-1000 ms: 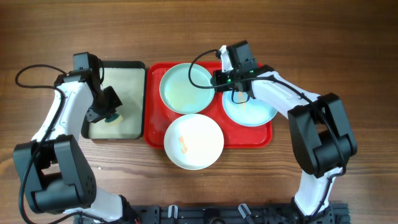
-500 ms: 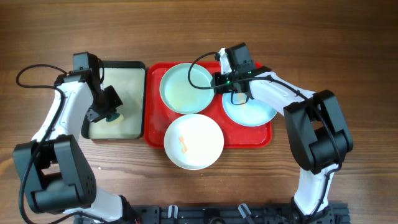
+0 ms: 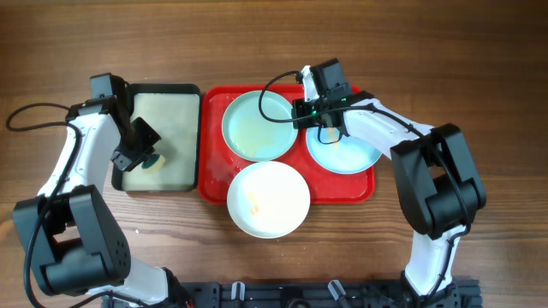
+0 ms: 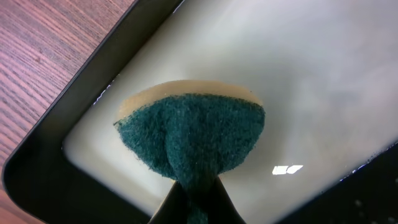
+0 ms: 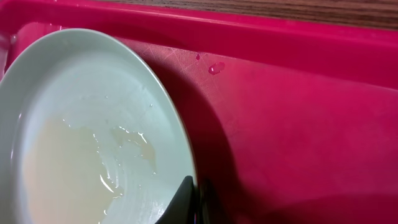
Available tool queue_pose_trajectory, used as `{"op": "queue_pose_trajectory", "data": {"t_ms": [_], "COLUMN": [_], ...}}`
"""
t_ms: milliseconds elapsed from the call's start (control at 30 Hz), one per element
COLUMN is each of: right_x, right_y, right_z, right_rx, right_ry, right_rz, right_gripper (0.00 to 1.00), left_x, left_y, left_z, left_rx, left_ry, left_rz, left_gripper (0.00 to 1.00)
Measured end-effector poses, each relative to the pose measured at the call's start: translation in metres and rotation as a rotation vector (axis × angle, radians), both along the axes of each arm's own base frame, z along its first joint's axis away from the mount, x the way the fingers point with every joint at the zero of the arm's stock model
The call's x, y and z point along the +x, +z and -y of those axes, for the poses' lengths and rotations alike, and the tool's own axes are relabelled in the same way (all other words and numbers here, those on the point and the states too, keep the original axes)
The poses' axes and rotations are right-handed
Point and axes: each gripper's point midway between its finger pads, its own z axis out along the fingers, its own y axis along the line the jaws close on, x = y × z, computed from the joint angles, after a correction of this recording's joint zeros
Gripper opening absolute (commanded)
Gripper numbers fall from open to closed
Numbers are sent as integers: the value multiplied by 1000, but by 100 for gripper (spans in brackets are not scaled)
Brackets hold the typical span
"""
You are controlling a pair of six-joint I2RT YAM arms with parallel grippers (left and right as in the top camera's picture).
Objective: Clean dirty plates on tray and stack at the side
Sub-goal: 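Return the sponge to the soapy black tray with the left gripper, then lift the light-blue plate with the right gripper and carry it leftward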
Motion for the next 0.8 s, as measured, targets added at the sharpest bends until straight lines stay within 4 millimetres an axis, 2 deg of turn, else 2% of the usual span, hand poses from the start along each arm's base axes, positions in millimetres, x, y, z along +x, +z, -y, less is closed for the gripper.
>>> {"op": "queue_pose_trajectory", "data": {"t_ms": [500,733,800], "right_x": [2,30,42], "right_y": [6,64,88], "right_z": [0,-10,-13], "right_rx": [-10,-13,-7], "right_ry": [-2,1,-5], "right_rz": [-14,22,59], "right_gripper": [4,4,4], "left_x": [0,0,0], "left_y": [0,0,0], "left_z": [0,0,0], "left_rx": [-3,-3,-3], "left_ry": [33,33,33], "left_rz": [1,1,2], "left_gripper": [4,4,4]}}
